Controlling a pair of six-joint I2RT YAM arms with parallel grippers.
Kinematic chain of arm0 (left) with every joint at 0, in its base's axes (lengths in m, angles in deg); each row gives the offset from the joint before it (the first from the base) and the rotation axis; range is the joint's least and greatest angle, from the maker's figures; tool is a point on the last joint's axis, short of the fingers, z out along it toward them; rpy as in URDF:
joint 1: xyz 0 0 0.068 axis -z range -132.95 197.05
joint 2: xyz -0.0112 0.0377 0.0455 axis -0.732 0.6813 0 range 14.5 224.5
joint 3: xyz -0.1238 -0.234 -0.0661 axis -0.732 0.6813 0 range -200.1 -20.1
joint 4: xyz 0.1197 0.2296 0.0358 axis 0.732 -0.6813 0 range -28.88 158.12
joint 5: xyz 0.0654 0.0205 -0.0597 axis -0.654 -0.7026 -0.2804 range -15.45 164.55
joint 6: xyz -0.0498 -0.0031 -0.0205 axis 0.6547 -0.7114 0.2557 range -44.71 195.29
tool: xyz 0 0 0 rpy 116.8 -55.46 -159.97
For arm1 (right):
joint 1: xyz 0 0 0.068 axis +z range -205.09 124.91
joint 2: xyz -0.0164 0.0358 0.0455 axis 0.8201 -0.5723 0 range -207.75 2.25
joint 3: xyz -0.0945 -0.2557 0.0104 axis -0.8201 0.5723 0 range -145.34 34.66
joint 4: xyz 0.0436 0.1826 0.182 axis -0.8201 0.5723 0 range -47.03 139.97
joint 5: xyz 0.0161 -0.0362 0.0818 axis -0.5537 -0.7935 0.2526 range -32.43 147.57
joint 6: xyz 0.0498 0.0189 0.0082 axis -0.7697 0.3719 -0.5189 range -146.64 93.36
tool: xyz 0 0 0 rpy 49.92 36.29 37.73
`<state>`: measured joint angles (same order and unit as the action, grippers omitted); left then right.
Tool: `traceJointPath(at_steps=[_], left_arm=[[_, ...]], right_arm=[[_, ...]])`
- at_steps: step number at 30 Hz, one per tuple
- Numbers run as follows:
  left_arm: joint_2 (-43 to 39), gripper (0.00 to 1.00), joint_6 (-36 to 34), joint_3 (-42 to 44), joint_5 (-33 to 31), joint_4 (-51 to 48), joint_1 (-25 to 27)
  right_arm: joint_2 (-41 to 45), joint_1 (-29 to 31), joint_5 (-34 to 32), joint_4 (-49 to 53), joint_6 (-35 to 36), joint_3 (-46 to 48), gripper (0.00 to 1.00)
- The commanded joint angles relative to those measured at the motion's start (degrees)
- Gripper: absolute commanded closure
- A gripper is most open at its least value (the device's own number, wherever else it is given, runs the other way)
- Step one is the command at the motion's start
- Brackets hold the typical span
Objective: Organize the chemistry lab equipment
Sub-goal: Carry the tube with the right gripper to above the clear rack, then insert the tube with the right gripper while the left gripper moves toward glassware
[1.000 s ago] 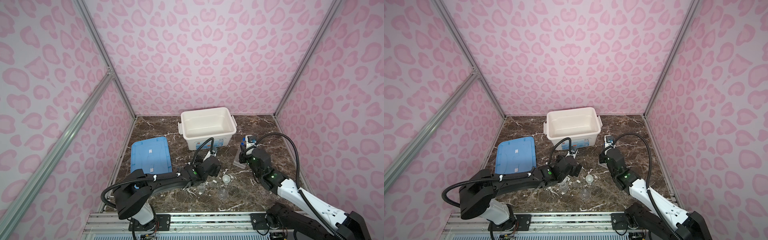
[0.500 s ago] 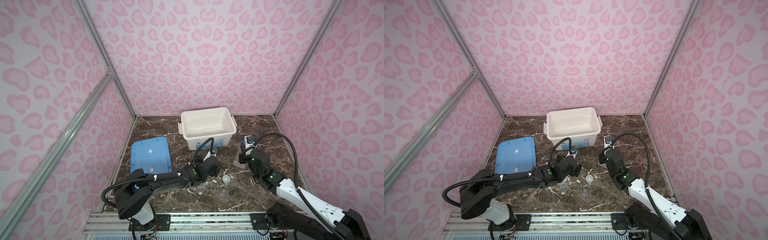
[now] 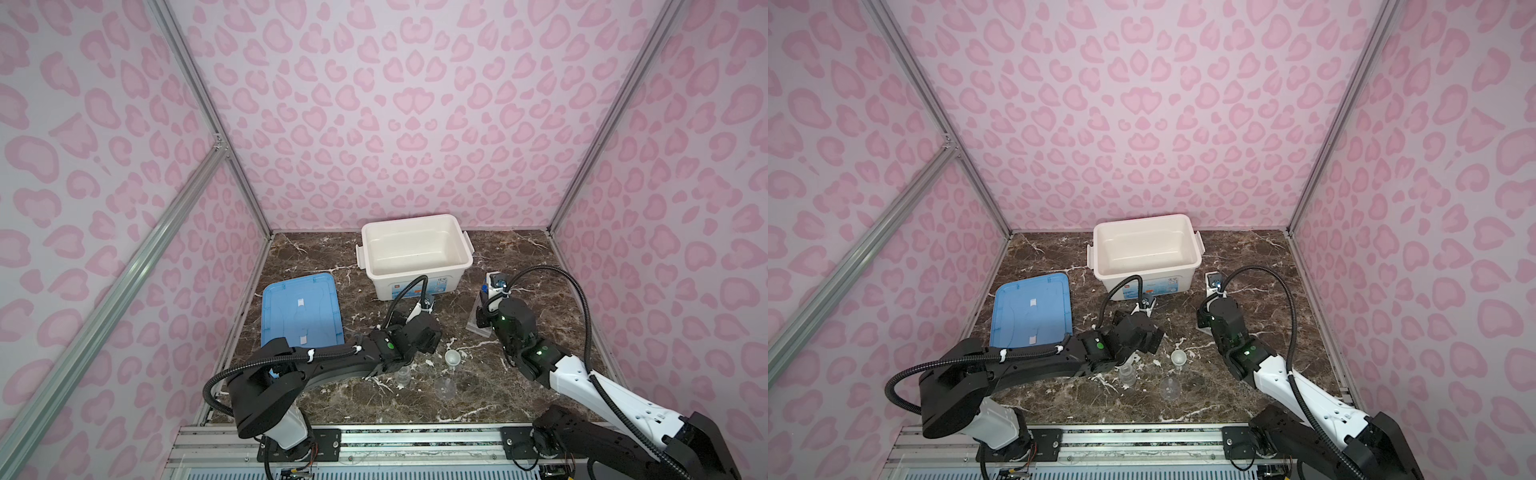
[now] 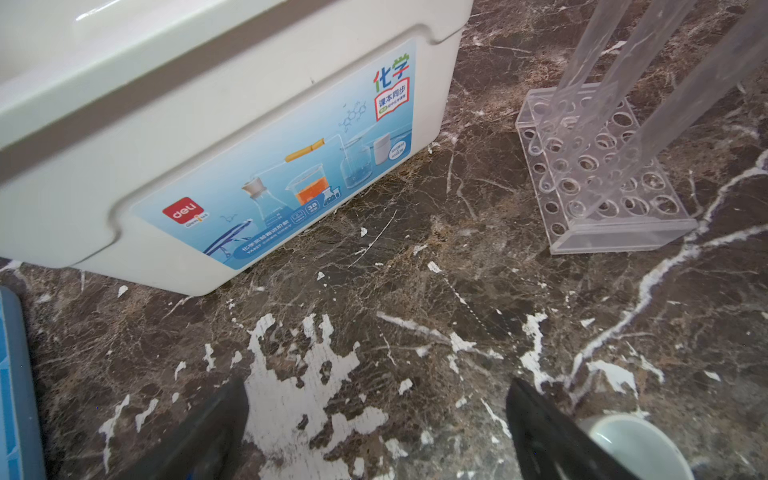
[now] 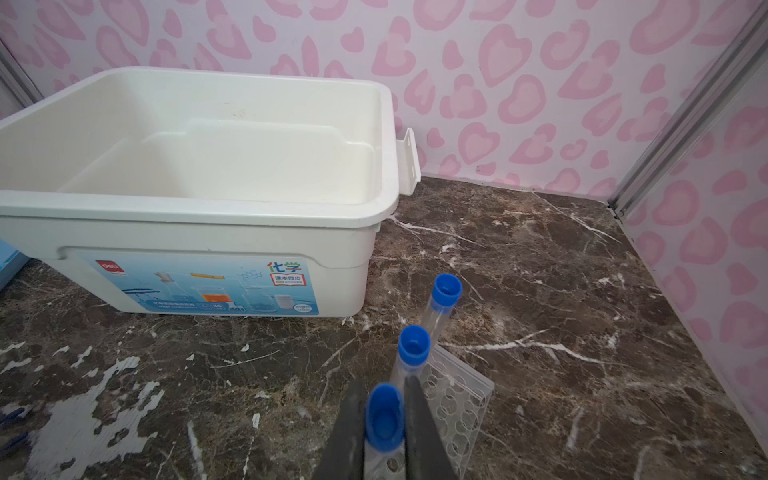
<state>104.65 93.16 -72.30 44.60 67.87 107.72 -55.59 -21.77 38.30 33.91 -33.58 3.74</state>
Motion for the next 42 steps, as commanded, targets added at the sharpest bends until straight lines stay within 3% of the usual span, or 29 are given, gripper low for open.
traceJointPath(at_steps=[1,42], left_arm=[[0.3,0.02,0.2,-0.2,-0.1,0.3,-0.1],[0.4,0.03,1.0,0.4,-0.2,0.1,0.1]], right_arm=[[-0.5,0.1,-0.3,-1.1,0.0,0.4,0.9],[-5.3,0.1,-0.6,3.0,-1.0,-1.6,0.88]])
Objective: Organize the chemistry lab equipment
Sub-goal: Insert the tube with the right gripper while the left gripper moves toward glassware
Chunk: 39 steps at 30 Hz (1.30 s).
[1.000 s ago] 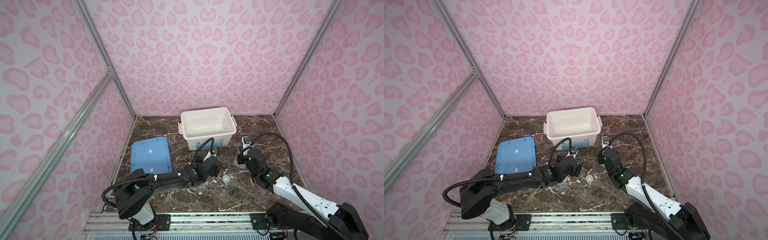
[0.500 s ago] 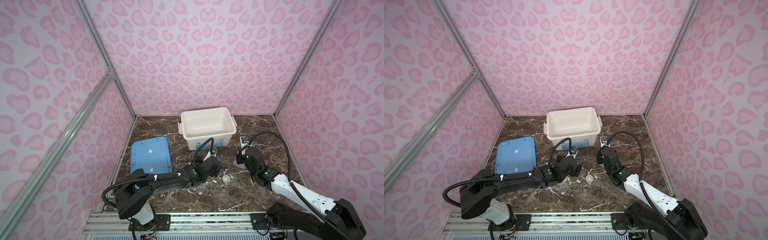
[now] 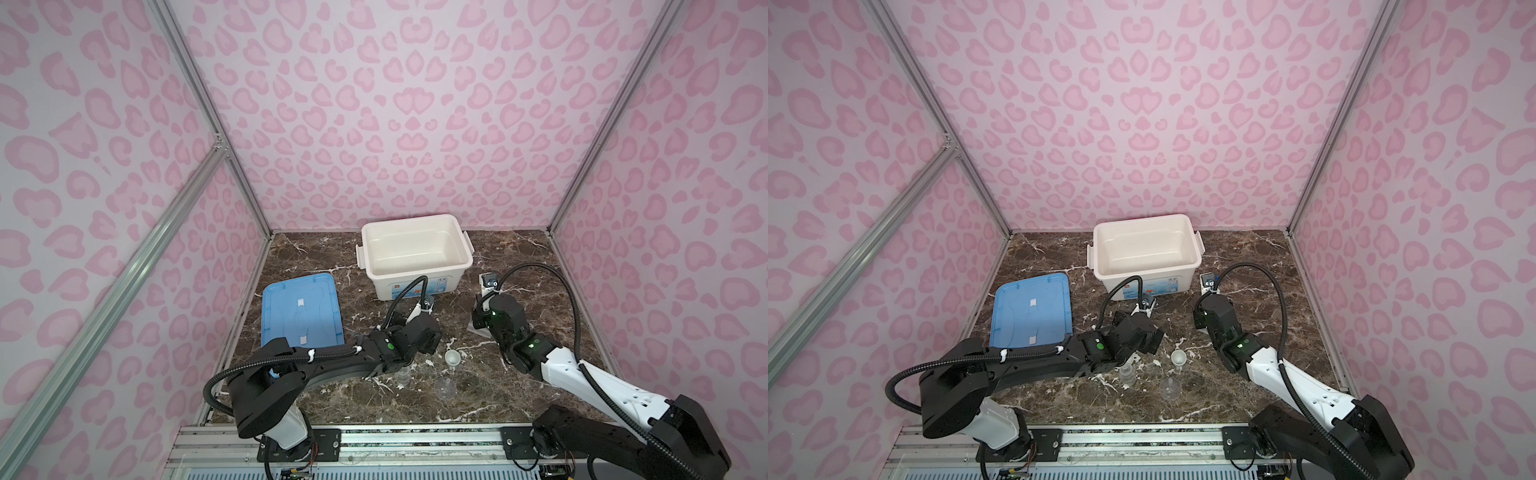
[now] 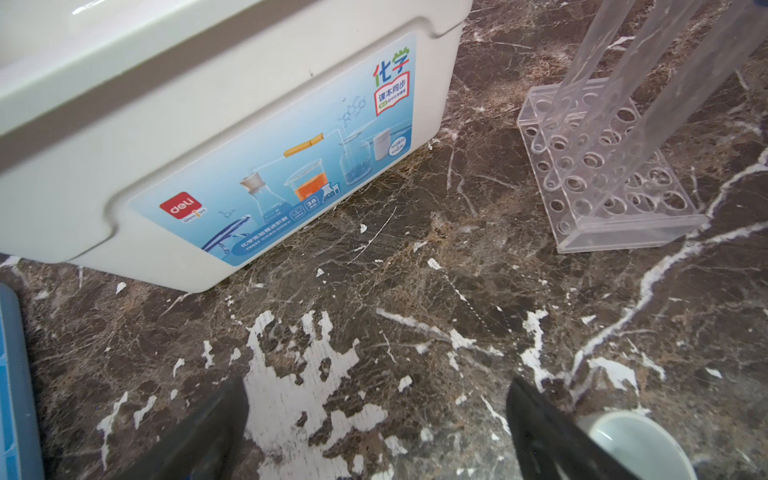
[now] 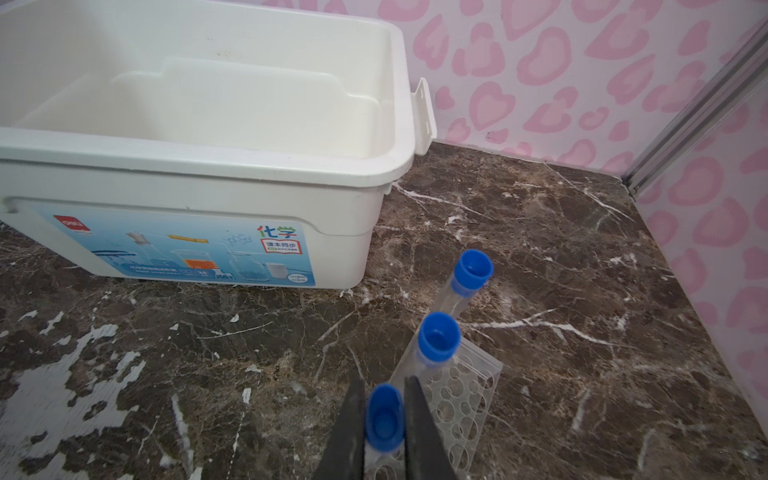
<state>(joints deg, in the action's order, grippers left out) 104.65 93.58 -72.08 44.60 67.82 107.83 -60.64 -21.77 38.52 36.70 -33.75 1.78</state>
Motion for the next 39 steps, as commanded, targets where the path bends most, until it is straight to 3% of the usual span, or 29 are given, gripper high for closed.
traceJointPath(at_steps=[1,8,22,39], left_arm=[[0.4,0.02,0.5,0.2,-0.3,0.2,0.0],[0.4,0.02,0.5,0.2,-0.2,0.2,0.0],[-3.4,0.02,2.0,2.6,-0.8,-1.2,0.2],[-11.2,0.02,7.5,5.5,-3.1,-9.2,1.5]], right_arm=[[-0.2,0.1,-0.8,0.3,-0.7,0.3,0.88],[-0.4,0.1,-1.1,0.5,-0.8,0.4,0.83],[1.3,0.1,-0.1,1.6,-1.4,-0.4,0.54],[7.1,0.1,2.9,1.7,-2.4,0.1,0.29]])
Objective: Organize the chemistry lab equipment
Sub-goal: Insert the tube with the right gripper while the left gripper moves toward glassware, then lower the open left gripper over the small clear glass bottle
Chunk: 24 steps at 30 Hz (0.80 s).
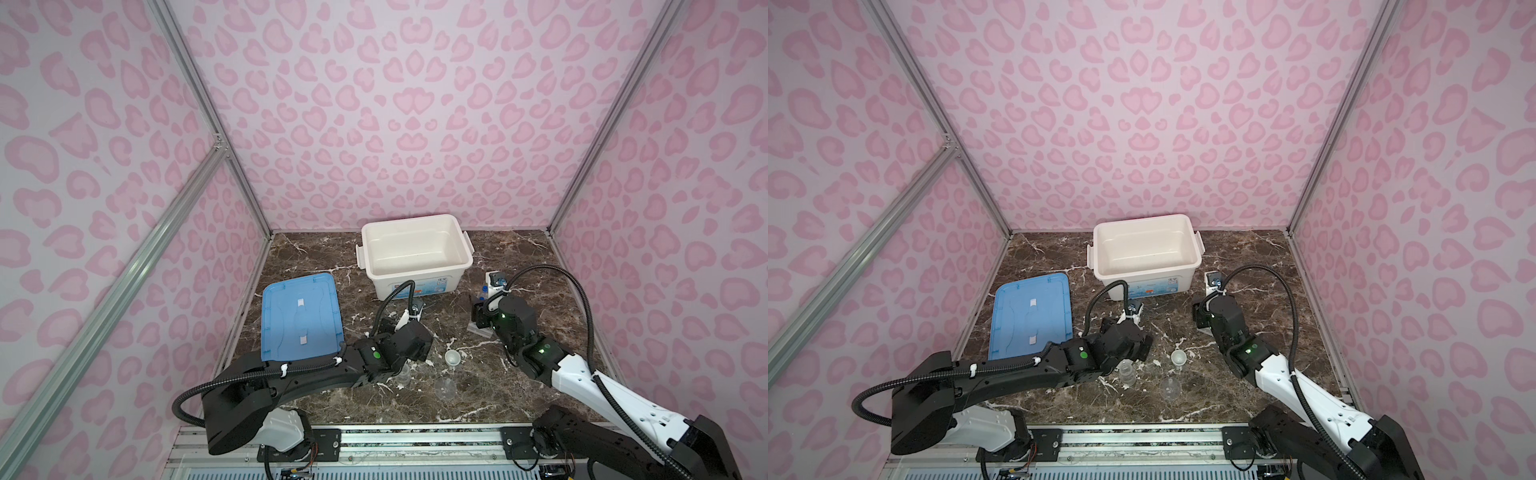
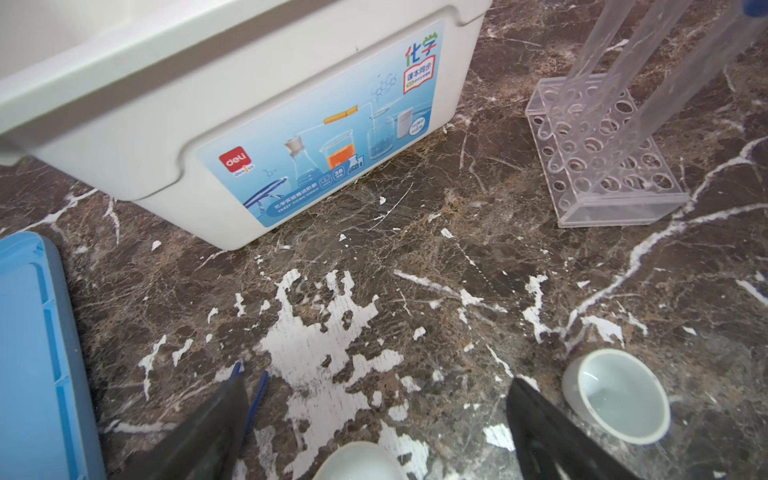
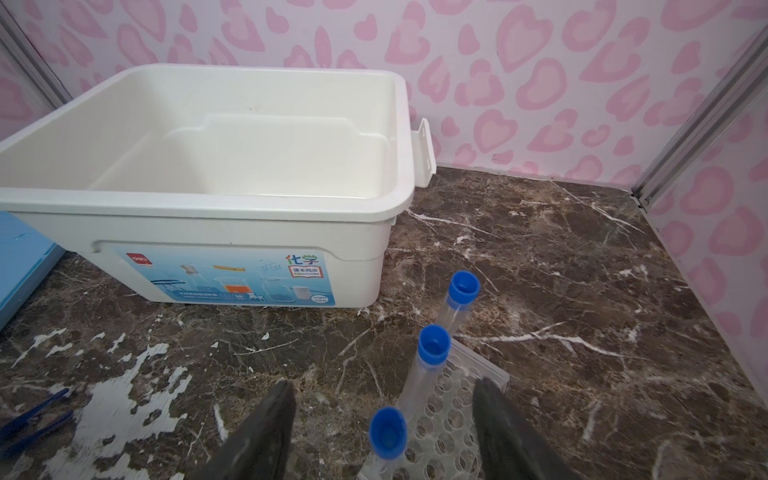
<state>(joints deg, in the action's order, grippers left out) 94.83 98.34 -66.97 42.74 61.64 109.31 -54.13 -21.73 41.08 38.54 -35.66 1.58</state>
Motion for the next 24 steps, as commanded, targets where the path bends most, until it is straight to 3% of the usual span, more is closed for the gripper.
traceJointPath(at_steps=[1,5,14,18,24], left_arm=[[-2.0,0.02,3.4,0.2,-1.4,-4.6,0.0],[-3.5,0.03,5.9,-1.3,-1.1,-12.1,0.4],[-5.3,0.02,9.7,-5.1,8.2,-24.5,1.4],[-3.0,0.09,11.4,-8.0,11.6,-30.2,2.5],[0.8,0.24,13.9,-11.5,11.8,-37.4,5.1]], right_arm=[[0.9,0.0,0.7,0.1,-0.6,0.3,0.29],[1.4,0.0,1.3,1.2,-0.8,-0.4,0.28],[0.9,-0.1,3.1,3.8,-1.7,-2.6,0.28],[1.1,-0.1,3.3,4.7,-1.7,-3.5,0.28],[2.2,-0.2,3.2,5.3,-1.7,-3.7,0.28]])
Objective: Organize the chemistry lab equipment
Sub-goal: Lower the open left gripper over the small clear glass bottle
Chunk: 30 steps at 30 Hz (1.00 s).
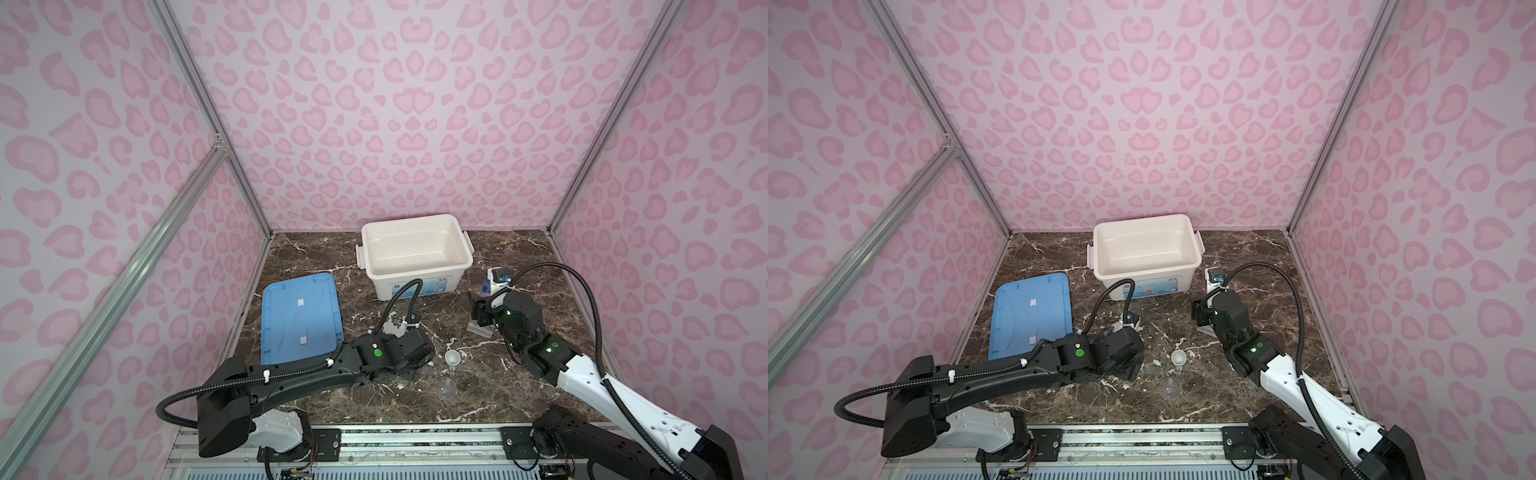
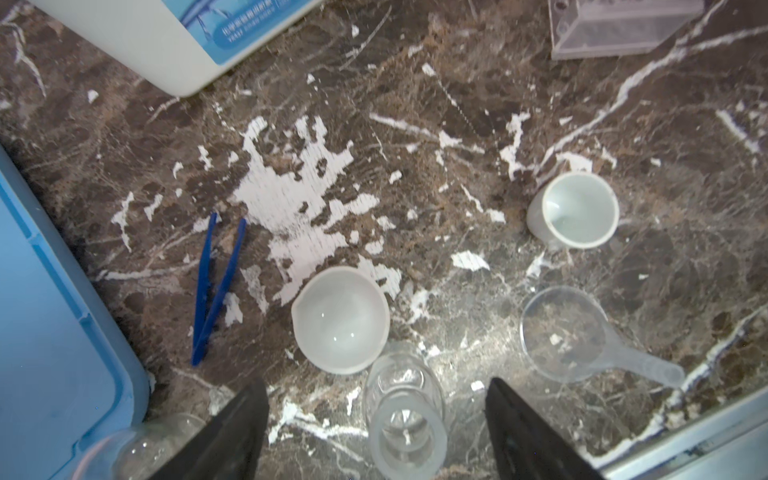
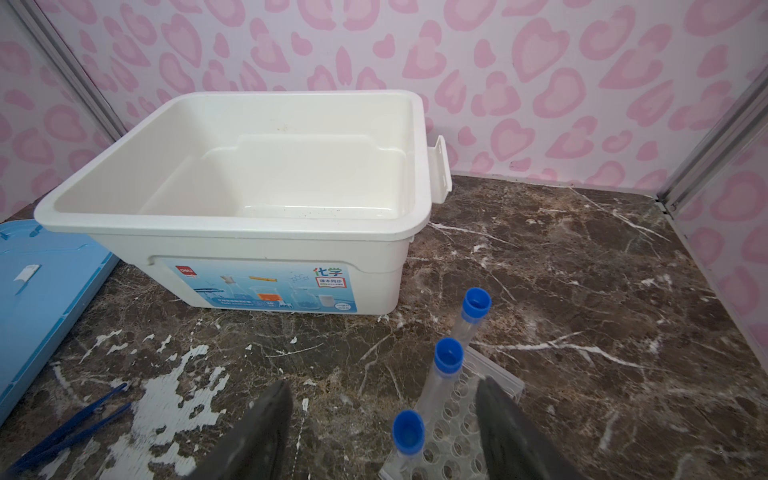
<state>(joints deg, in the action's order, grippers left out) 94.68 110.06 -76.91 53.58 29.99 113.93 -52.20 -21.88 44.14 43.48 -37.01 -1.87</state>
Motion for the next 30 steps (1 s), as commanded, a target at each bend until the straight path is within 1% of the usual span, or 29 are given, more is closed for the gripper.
traceJointPath(at_steps=[1,5,9,17,19,23,30], left_arm=[[1.6,0.26,2.5,-2.0,1.2,-6.4,0.7],[3.0,0.33,3.5,-3.4,2.1,-8.3,0.8],[3.9,0.37,3.4,-4.3,4.5,-8.4,0.8],[6.8,0.41,2.4,-5.7,7.0,-8.8,0.8],[7.3,0.41,2.3,-5.8,7.1,-8.8,0.8],[8.0,0.46,2.2,-5.9,7.4,-9.1,0.8],[8.7,0.48,2.2,-5.8,7.1,-9.1,0.8]], right_arm=[[0.4,-0.2,0.2,0.5,-0.4,-0.4,0.28],[0.7,-0.3,0.3,1.2,-0.5,-0.5,0.28],[1.1,-0.3,0.3,1.6,-0.6,-0.5,0.28],[1.2,-0.5,0.2,2.0,-0.8,-0.5,0.28],[1.1,-0.5,0.2,2.1,-0.9,-0.5,0.28],[1.0,-0.5,0.2,2.3,-0.9,-0.5,0.28],[0.8,-0.5,0.3,2.2,-0.9,-0.4,0.28]])
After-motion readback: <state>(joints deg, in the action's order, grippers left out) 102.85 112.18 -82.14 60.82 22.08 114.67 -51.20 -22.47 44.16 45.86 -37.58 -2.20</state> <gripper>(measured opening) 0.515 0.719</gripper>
